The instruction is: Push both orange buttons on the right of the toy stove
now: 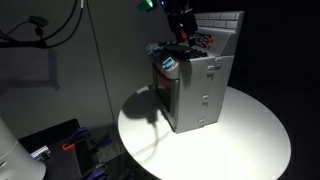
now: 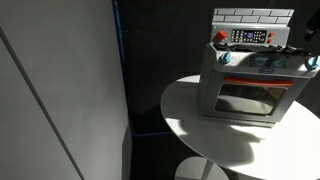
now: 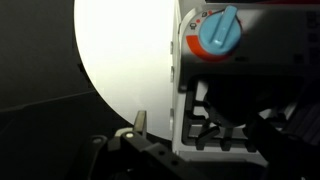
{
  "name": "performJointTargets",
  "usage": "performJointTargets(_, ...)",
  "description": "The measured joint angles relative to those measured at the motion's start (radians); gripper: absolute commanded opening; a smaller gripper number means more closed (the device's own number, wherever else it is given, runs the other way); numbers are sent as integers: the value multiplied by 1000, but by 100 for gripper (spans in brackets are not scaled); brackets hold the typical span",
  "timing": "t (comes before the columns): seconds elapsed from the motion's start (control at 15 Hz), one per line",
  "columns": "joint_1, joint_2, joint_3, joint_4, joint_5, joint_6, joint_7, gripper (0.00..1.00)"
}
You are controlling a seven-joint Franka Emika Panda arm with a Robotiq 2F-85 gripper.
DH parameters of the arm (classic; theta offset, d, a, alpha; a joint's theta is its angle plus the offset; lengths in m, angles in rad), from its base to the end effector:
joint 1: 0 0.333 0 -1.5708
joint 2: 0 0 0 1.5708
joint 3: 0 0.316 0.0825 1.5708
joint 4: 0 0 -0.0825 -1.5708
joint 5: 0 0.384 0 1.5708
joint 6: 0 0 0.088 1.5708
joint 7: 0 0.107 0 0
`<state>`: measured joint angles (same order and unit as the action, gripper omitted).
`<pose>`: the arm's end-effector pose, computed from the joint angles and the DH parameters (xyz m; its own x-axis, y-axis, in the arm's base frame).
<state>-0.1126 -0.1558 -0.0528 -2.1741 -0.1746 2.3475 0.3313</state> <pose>0.5245 -0.0911 0.4934 0.8685 -0.3553 0.3457 -0.3913 -0.9195 0.0382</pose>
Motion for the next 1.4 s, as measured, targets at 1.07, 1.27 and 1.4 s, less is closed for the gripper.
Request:
performJointTargets(1.07,0,62,-1,60,0,40,13,100)
performJointTargets(1.27,0,99,-1,103,0,57,31,100)
performJointTargets(1.4,1,124,-1,136,0,60,43,100)
